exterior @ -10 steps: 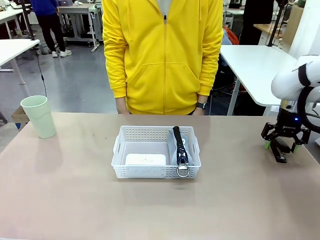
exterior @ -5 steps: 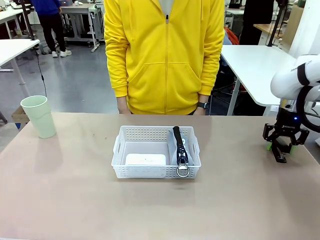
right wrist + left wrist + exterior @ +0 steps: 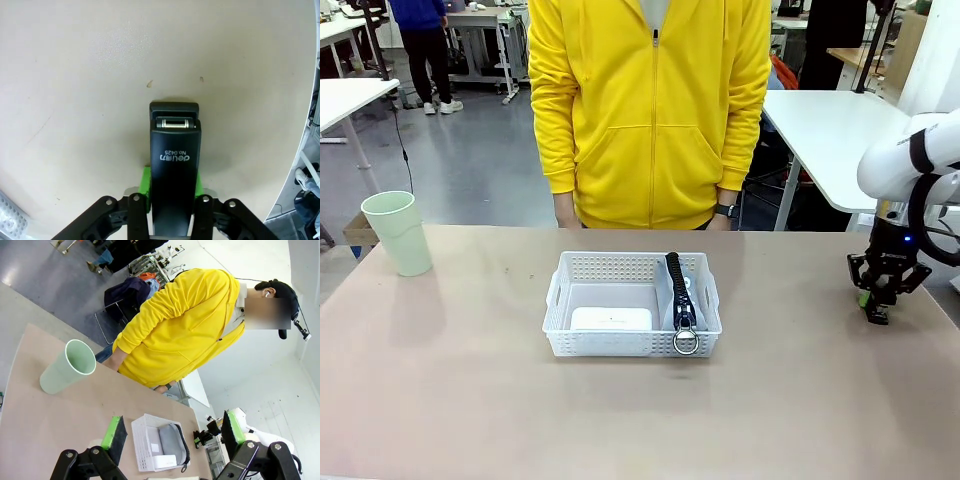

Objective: Efficiently arrange items inside the basket to fit them all.
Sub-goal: Pick up the Stapler and place it inside the Organizing basket.

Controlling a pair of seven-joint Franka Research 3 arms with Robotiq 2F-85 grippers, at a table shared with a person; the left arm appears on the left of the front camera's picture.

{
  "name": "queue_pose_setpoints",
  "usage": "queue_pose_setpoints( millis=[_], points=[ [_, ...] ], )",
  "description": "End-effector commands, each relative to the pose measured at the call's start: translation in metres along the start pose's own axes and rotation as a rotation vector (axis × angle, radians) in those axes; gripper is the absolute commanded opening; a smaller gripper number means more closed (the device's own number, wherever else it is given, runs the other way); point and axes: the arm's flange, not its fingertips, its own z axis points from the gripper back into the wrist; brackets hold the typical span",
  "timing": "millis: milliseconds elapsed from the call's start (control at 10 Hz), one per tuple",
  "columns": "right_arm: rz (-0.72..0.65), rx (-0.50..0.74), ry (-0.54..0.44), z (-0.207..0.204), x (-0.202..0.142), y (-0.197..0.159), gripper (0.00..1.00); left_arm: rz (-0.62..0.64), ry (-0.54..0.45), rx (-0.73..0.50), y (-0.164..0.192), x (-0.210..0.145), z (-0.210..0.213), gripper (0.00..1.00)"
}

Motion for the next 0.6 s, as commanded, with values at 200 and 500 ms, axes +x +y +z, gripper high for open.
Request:
queue_pose_setpoints(
  millis=[200, 500],
  points=[
    [-0.004, -0.030, 0.003, -0.003, 0.008, 0.010, 0.00, -0.018, -0.017, -0.024, 0.000, -0.002, -0.001, 1.00],
    [0.053, -0.009, -0.039, 0.011, -0.009, 0.011, 0.00, -0.018, -0.017, -0.024, 0.000, -0.002, -0.001, 1.00]
  ],
)
